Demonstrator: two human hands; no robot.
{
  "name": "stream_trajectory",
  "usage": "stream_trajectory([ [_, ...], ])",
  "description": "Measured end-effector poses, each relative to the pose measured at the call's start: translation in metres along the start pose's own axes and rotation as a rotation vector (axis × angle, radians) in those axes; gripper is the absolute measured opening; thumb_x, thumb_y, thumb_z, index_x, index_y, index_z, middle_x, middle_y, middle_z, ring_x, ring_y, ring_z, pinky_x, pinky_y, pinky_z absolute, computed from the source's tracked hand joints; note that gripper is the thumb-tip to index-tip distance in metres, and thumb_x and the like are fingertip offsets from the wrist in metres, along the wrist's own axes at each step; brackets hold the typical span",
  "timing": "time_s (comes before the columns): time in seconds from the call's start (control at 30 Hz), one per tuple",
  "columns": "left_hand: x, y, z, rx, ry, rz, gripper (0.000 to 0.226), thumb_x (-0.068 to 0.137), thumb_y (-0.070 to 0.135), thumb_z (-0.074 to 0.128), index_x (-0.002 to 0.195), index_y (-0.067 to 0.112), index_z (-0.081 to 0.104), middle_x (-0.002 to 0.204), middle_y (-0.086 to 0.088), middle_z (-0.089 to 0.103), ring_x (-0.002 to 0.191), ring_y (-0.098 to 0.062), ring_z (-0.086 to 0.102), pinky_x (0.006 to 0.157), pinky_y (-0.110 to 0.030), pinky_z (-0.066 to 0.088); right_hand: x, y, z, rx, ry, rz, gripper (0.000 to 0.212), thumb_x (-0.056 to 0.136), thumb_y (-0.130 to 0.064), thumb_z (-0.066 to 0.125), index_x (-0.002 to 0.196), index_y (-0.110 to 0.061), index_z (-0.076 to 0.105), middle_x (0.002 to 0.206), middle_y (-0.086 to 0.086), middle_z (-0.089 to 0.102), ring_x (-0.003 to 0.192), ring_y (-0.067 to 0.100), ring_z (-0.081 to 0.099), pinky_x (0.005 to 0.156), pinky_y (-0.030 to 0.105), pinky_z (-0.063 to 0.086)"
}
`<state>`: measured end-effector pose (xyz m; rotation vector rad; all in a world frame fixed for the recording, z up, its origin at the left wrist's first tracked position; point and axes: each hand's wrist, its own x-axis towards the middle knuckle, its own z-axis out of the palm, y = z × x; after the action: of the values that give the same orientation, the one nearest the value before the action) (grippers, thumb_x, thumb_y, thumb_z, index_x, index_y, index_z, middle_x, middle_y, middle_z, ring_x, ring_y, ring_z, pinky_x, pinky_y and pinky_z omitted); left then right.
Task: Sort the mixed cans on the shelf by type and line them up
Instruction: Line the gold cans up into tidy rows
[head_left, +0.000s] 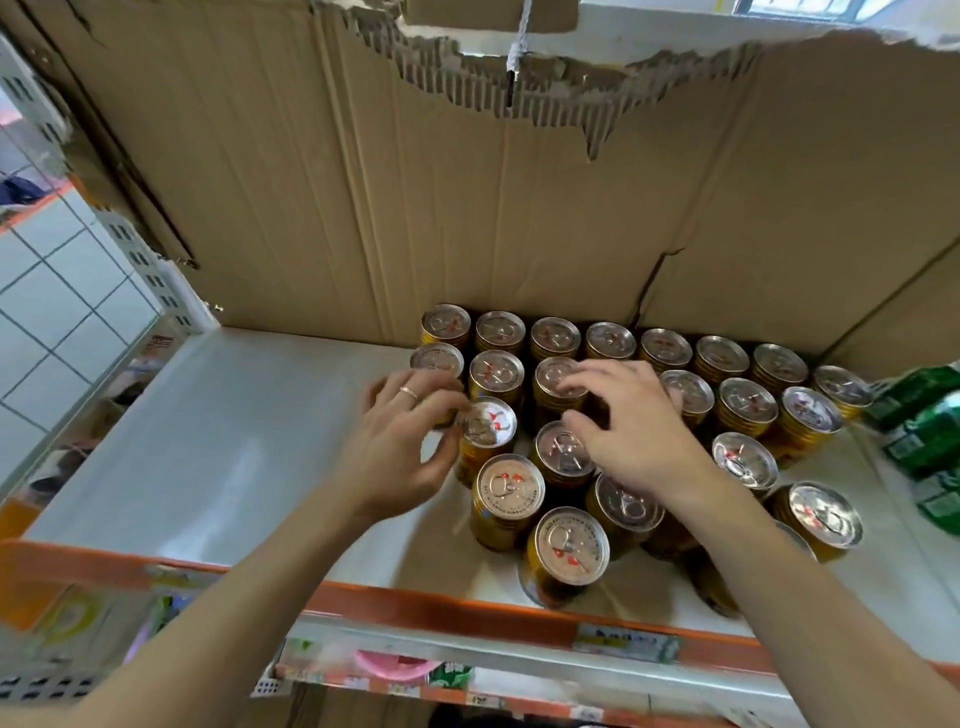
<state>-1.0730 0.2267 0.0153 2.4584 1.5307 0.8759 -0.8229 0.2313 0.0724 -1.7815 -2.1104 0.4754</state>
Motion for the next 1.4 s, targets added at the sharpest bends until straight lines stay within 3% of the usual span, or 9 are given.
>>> stream_trajectory([
  [0.2, 0.02, 0.05, -0.007, -0.104, -0.029, 0.104, 0.033, 0.092, 0.045, 0.048, 0.113, 0.027, 0.067, 0.124, 0.011, 0.061, 0.122, -0.016, 0.049, 0.1, -0.046, 0.03, -0.061, 0.073, -0.034, -0.078, 0.132, 0.097, 0.042, 0.087, -0.009, 0.06, 0.116, -0.038, 0.063, 0.136, -0.018, 0.051, 0.134, 0.015, 0.034, 0.105, 0.042, 0.025],
  [0.33, 0.054, 0.099, 0.016, -0.015, -0.273, 0.158, 0.053, 0.088, 0.06, 0.034, 0.128, 0.034, 0.057, 0.133, 0.012, 0.057, 0.129, -0.017, 0.044, 0.11, -0.046, 0.018, -0.081, 0.113, -0.051, -0.149, 0.14, 0.246, 0.04, 0.088, -0.012, 0.062, 0.124, -0.029, 0.062, 0.14, -0.004, 0.052, 0.135, 0.025, 0.034, 0.109, 0.033, 0.02],
  [0.47, 0.077, 0.143, 0.053, 0.038, -0.439, 0.208, 0.053, 0.094, 0.062, 0.039, 0.141, 0.039, 0.044, 0.145, 0.01, 0.048, 0.137, -0.016, 0.039, 0.116, -0.043, 0.011, -0.096, 0.138, -0.063, -0.2, 0.046, 0.394, 0.054, 0.082, -0.009, 0.065, 0.131, -0.032, 0.057, 0.143, -0.006, 0.047, 0.132, 0.023, 0.031, 0.11, 0.045, 0.027],
  [0.7, 0.096, 0.209, 0.1, 0.085, -0.532, 0.14, 0.055, 0.095, 0.059, 0.046, 0.145, 0.038, 0.034, 0.141, 0.002, 0.052, 0.123, -0.022, 0.054, 0.098, -0.039, 0.042, -0.111, 0.167, -0.094, -0.099, -0.168, 0.275, 0.053, 0.091, -0.016, 0.061, 0.142, -0.026, 0.048, 0.142, -0.007, 0.046, 0.134, 0.017, 0.04, 0.108, 0.026, 0.03],
  [0.83, 0.103, 0.229, 0.112, 0.151, -0.538, 0.072, 0.057, 0.09, 0.06, 0.055, 0.136, 0.033, 0.036, 0.13, 0.0, 0.057, 0.114, -0.025, 0.059, 0.086, -0.038, 0.048, -0.113, 0.177, -0.104, -0.079, -0.27, 0.216, 0.067, 0.088, -0.025, 0.066, 0.148, -0.028, 0.037, 0.146, -0.008, 0.044, 0.133, 0.012, 0.041, 0.1, 0.013, 0.026],
  [0.9, 0.105, 0.233, 0.114, 0.172, -0.535, 0.043, 0.056, 0.088, 0.058, 0.059, 0.133, 0.033, 0.036, 0.127, 0.0, 0.059, 0.111, -0.026, 0.06, 0.085, -0.038, 0.048, -0.114, 0.178, -0.096, -0.083, -0.261, 0.19, 0.079, 0.083, -0.035, 0.073, 0.15, -0.03, 0.032, 0.148, -0.01, 0.042, 0.134, 0.013, 0.04, 0.11, 0.023, 0.031],
  [1.0, 0.102, 0.233, 0.114, 0.157, -0.533, -0.021, 0.059, 0.087, 0.058, 0.061, 0.134, 0.035, 0.034, 0.128, 0.0, 0.058, 0.113, -0.026, 0.06, 0.088, -0.039, 0.049, -0.114, 0.182, -0.086, -0.131, -0.175, 0.165, 0.082, 0.079, -0.046, 0.075, 0.148, -0.032, 0.033, 0.144, -0.012, 0.047, 0.13, 0.016, 0.046, 0.104, 0.038, 0.043],
  [1.27, 0.095, 0.235, 0.117, 0.105, -0.492, -0.112, 0.054, 0.082, 0.06, 0.065, 0.126, 0.036, 0.045, 0.126, 0.005, 0.057, 0.113, -0.025, 0.058, 0.089, -0.038, 0.045, -0.09, 0.208, -0.085, -0.128, 0.015, 0.176, 0.062, 0.075, -0.043, 0.079, 0.128, -0.026, 0.053, 0.122, -0.002, 0.063, 0.113, 0.022, 0.057, 0.092, 0.037, 0.049],
  [1.4, 0.096, 0.245, 0.12, 0.082, -0.489, -0.141, 0.051, 0.085, 0.055, 0.066, 0.127, 0.035, 0.046, 0.13, 0.004, 0.056, 0.115, -0.024, 0.056, 0.09, -0.037, 0.044, -0.082, 0.225, -0.102, -0.029, -0.023, 0.157, 0.059, 0.078, -0.052, 0.074, 0.129, -0.028, 0.057, 0.12, -0.01, 0.064, 0.108, 0.015, 0.06, 0.091, 0.039, 0.053],
])
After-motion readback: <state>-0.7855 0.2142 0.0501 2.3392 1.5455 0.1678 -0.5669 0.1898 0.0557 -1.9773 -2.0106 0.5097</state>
